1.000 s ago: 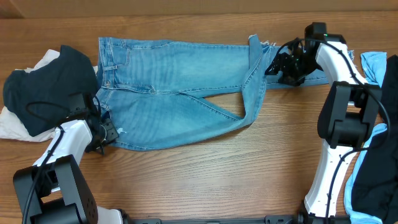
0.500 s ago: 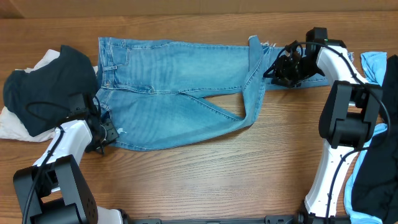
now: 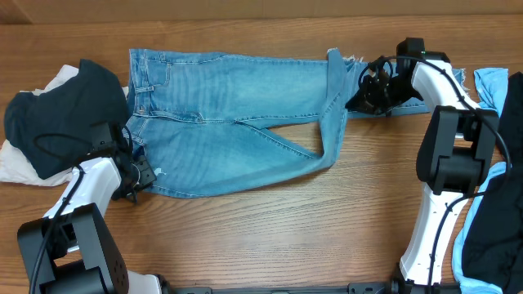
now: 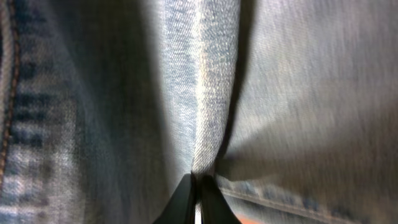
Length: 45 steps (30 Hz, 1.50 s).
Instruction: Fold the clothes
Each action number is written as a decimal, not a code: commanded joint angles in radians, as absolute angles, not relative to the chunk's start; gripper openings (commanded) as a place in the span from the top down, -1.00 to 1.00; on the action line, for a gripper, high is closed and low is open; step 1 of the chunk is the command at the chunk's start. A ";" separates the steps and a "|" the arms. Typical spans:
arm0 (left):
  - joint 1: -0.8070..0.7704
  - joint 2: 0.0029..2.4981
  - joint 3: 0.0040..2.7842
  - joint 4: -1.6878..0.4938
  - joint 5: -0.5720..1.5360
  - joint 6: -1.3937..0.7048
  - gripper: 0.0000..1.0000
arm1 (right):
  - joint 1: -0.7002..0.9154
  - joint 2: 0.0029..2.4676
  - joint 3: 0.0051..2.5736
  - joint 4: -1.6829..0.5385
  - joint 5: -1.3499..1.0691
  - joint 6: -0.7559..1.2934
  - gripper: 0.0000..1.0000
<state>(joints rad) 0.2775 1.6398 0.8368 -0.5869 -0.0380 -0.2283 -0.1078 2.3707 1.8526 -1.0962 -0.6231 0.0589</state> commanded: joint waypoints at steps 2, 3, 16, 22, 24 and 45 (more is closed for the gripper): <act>0.288 1.647 0.816 -0.600 -0.047 -0.202 0.48 | -0.234 2.317 1.977 -1.261 -0.369 0.194 0.92; 0.288 1.647 0.816 -0.598 -0.047 -0.202 0.47 | -0.273 2.295 2.003 -1.302 -0.301 0.244 0.92; 0.288 1.647 0.816 -0.586 -0.029 -0.202 0.32 | -0.511 2.217 2.023 -1.598 -0.138 0.259 0.92; 0.288 1.645 0.867 -0.653 0.107 -0.179 -0.12 | -0.514 2.199 2.023 -1.641 0.035 0.297 0.92; 0.287 1.633 0.937 -0.741 0.153 -0.174 -0.10 | -0.522 2.199 2.023 -1.644 0.134 0.377 0.92; -0.303 1.673 0.930 -0.731 0.121 0.015 -0.72 | -0.514 2.199 2.023 -1.629 0.087 0.367 0.92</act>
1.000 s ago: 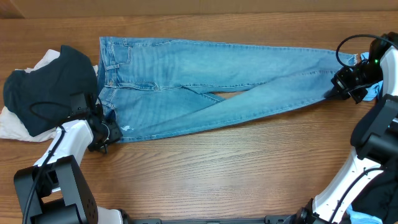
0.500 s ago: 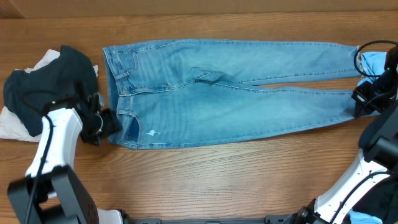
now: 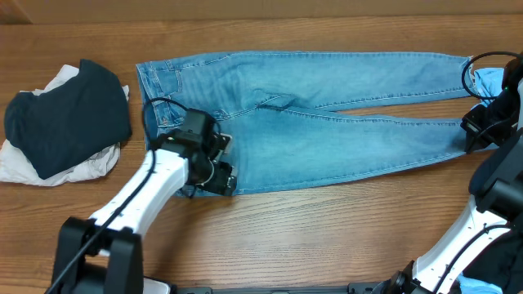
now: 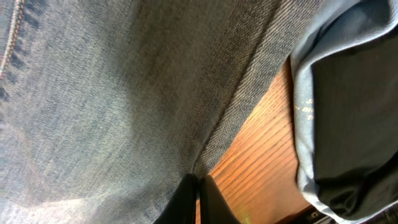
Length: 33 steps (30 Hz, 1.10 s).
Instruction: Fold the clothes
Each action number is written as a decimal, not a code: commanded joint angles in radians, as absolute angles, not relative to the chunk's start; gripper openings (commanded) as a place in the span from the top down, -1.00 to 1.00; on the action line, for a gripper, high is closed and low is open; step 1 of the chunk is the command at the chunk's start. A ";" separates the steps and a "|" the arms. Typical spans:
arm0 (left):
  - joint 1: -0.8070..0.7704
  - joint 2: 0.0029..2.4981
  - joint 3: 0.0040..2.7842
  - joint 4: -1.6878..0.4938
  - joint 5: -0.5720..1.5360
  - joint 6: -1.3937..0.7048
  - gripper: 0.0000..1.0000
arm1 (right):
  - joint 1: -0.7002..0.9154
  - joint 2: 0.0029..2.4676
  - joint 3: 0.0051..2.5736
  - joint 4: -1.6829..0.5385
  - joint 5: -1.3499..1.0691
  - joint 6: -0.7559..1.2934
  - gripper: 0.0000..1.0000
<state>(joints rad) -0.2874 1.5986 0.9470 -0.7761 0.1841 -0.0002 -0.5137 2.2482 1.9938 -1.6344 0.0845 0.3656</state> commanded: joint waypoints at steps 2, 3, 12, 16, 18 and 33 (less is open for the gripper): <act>-0.302 1.734 0.930 -0.715 0.121 0.042 -0.59 | -0.514 2.199 2.023 -1.629 0.087 0.367 0.92; -0.302 1.759 0.930 -0.716 0.123 0.053 -0.48 | -0.514 2.199 2.023 -1.629 0.087 0.367 0.92; -0.328 1.836 0.932 -0.728 0.127 0.071 -0.25 | -0.514 2.199 2.023 -1.629 0.084 0.367 0.92; -0.328 1.798 0.958 -0.762 0.131 0.091 -0.37 | -0.514 2.199 2.023 -1.625 0.084 0.367 0.92; -0.332 1.762 0.960 -0.762 0.159 0.123 -0.57 | -0.514 2.199 2.023 -1.624 0.084 0.367 0.92; -0.487 1.897 0.901 -0.719 -0.026 0.084 -0.15 | -0.514 2.199 2.023 -1.621 0.073 0.367 0.92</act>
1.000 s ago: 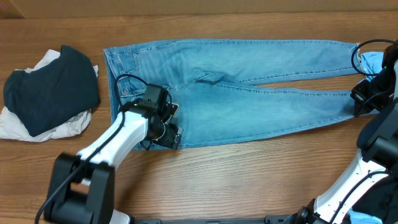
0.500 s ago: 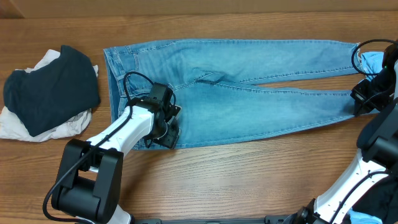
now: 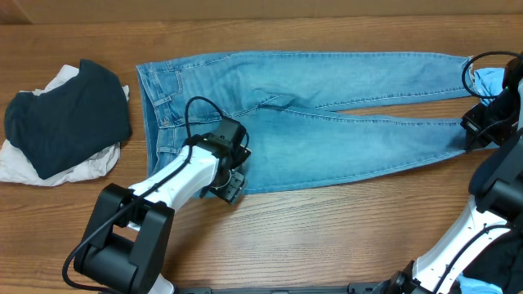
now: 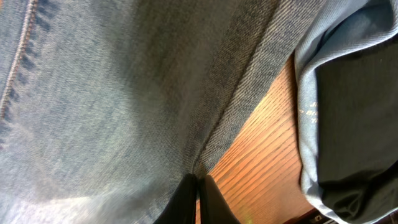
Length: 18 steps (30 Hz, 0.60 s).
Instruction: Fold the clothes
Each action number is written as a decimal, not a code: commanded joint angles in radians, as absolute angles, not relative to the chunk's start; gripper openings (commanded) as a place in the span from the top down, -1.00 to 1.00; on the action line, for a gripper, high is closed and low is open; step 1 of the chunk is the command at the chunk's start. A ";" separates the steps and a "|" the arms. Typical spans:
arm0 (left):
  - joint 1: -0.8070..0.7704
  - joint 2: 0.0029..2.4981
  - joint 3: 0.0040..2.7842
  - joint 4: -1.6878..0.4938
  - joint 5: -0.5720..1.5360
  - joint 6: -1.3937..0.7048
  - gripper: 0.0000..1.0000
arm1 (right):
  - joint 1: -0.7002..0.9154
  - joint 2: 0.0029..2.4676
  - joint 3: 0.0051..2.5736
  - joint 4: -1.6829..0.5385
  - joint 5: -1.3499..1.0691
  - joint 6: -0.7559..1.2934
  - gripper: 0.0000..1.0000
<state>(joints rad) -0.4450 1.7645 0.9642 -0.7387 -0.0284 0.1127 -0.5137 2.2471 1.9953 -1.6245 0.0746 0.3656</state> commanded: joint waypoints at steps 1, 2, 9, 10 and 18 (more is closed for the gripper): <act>-0.487 1.908 0.901 -0.716 -0.082 0.056 0.19 | -0.514 2.199 2.023 -1.621 0.073 0.367 0.92; -0.487 1.909 0.901 -0.718 -0.108 0.042 0.43 | -0.514 2.199 2.023 -1.618 0.073 0.367 0.92; -0.483 1.810 1.025 -0.915 -0.157 -0.118 0.91 | -0.514 2.199 2.023 -1.615 0.053 0.359 0.92; -0.481 1.771 1.056 -0.961 -0.156 -0.136 0.91 | -0.514 2.199 2.023 -1.614 0.023 0.337 0.92; -0.477 1.469 1.208 -1.298 -0.138 -0.192 0.76 | -0.514 2.125 2.072 -1.645 -0.063 0.305 0.92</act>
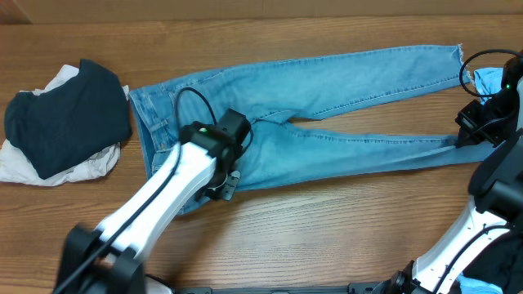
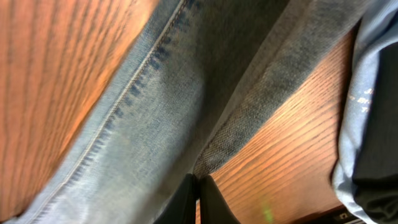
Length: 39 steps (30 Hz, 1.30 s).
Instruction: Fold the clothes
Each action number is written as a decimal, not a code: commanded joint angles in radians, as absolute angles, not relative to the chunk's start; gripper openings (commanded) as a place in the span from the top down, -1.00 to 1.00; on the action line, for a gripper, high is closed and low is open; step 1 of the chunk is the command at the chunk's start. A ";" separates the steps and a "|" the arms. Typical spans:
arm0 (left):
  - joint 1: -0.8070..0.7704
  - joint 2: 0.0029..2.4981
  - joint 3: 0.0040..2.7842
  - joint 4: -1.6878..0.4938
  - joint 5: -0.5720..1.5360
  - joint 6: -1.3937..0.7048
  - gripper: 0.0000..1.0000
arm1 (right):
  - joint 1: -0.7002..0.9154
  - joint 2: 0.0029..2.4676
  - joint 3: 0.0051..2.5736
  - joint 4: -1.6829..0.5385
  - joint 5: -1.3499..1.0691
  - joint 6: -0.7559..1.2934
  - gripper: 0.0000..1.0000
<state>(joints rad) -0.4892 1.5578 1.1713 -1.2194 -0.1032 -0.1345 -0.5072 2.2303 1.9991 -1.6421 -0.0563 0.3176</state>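
Note:
Light blue jeans (image 1: 327, 114) lie flat across the table in the overhead view, waist (image 1: 151, 122) at the left, both legs running right and slanting toward the far side. My right gripper (image 1: 467, 132) is at the end of the near leg. In the right wrist view it (image 2: 198, 178) is shut on the leg's hem (image 2: 224, 146), above bare wood. My left gripper (image 1: 225, 181) rests on the near edge of the jeans below the crotch. Its jaws are hidden under the wrist.
A dark navy garment on white cloth (image 1: 65, 118) is piled at the left edge. Light blue and dark clothes (image 1: 490, 82) lie at the right edge beside my right arm, also in the right wrist view as blue cloth (image 2: 373, 112). Bare wood runs along the near side.
The jeans have turned: the leg ends now sit farther back on the right and the waist lower at the left. My right gripper still holds the hem. The left gripper shifted slightly left.
At first one leg lay folded back, my right gripper pinching it mid-table and my left at the waist's near corner. Then the jeans lay stretched straight, right gripper at the far right with the hem, left by the crotch. Now they lie skewed.

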 commanded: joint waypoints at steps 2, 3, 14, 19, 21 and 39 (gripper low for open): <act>-0.477 1.422 1.229 -1.374 -0.140 -0.245 0.82 | -0.514 2.083 2.115 -1.656 -0.073 0.305 0.92; -0.477 1.401 1.242 -1.416 -0.141 -0.278 0.83 | -0.514 2.054 2.145 -1.665 -0.073 0.307 0.92; -0.476 1.261 1.434 -1.689 -0.091 -0.387 0.59 | -0.512 1.839 2.360 -1.672 -0.073 0.343 0.92; -0.462 1.317 1.443 -1.608 -0.140 -0.320 0.33 | -0.476 1.862 2.358 -1.571 -0.084 0.356 0.92; -0.431 1.373 1.443 -1.573 -0.141 -0.282 0.35 | -0.451 1.886 2.350 -1.535 -0.085 0.368 0.92; -0.909 1.566 1.138 -1.146 0.034 -0.307 -0.20 | -0.404 1.943 2.350 -1.531 -0.081 0.367 0.92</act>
